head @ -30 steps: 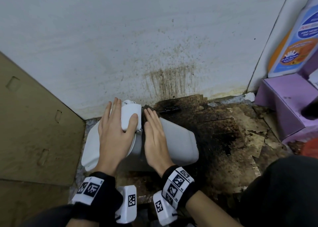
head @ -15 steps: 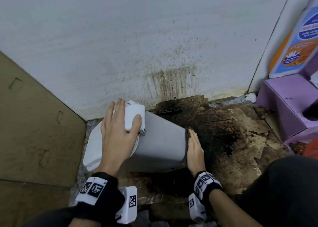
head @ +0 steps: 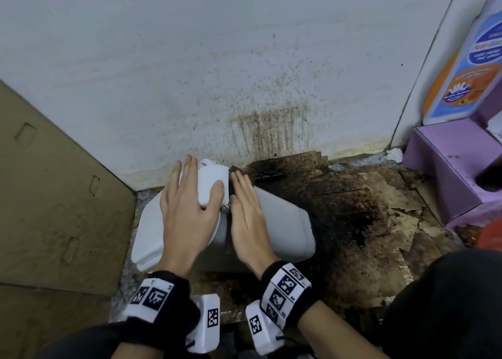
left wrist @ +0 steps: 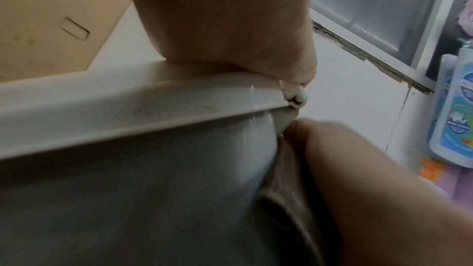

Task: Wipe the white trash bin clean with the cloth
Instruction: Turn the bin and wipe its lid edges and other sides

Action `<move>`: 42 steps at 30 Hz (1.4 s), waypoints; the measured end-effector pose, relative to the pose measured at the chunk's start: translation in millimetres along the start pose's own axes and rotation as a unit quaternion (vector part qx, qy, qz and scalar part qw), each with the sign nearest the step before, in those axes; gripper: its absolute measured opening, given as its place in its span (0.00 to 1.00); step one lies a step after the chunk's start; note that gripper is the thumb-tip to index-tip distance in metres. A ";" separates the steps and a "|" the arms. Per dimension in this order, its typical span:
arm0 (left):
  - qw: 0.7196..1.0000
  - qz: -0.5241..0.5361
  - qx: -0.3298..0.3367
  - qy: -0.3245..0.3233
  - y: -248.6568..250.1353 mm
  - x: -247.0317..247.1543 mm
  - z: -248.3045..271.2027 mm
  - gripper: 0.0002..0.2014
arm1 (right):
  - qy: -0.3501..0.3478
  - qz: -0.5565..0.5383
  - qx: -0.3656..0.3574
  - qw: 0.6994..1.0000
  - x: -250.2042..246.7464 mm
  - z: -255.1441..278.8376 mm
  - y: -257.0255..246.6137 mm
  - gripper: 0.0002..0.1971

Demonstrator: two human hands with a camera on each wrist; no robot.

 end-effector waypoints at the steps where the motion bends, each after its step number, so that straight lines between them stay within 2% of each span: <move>1: 1.000 0.002 -0.001 0.001 -0.7 -0.9 0.4 0.41 | -0.007 -0.007 -0.013 1.000 1.9 0.7 -6.1 0.25; 5: 1.000 0.010 -0.005 -0.010 -2.9 -1.1 1.1 0.41 | -0.011 0.042 -0.063 0.997 -3.0 3.1 -6.0 0.26; 9: 1.000 0.013 -0.008 -0.014 -6.4 -2.2 -1.2 0.43 | -0.039 0.110 -0.068 0.991 -7.3 -1.6 8.4 0.27; 11: 1.000 0.013 -0.010 -0.014 -8.4 -3.2 -1.1 0.43 | -0.037 0.125 -0.035 0.991 -18.0 -3.8 31.3 0.26; 16: 1.000 0.013 -0.012 -0.019 -9.5 -2.8 -0.3 0.42 | -0.008 0.134 0.104 0.985 -59.8 1.0 115.0 0.25; 20: 1.000 0.014 -0.008 -0.021 -6.8 -1.1 -0.3 0.42 | 0.032 0.121 0.159 0.979 -78.3 12.2 153.2 0.24; 23: 1.000 0.009 -0.006 -0.019 -8.0 -0.8 -0.2 0.42 | 0.045 0.098 0.172 0.979 -79.6 16.5 161.7 0.25; 30: 1.000 0.015 -0.007 -0.014 -8.5 -1.8 0.0 0.42 | 0.087 0.081 0.163 0.979 -82.9 16.2 160.6 0.23; 34: 1.000 0.016 -0.010 -0.011 -11.0 -4.2 0.2 0.41 | 0.095 0.077 0.158 0.980 -76.3 10.4 139.2 0.22; 37: 1.000 0.016 -0.005 -0.014 -9.8 -3.6 0.5 0.42 | 0.079 0.049 0.127 0.988 -59.3 2.8 107.2 0.22; 42: 1.000 0.012 -0.002 -0.015 -6.6 -2.4 1.1 0.42 | 0.015 0.028 0.013 0.999 -12.4 -17.9 18.6 0.23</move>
Point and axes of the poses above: each hand's wrist, its own z-axis away from the middle knuckle, its own x-axis out of the palm, y = z × x, the point moved 8 cm from there along -z, towards the middle knuckle, and after that the axes turned 3 degrees about -y, right-handed, at the moved point
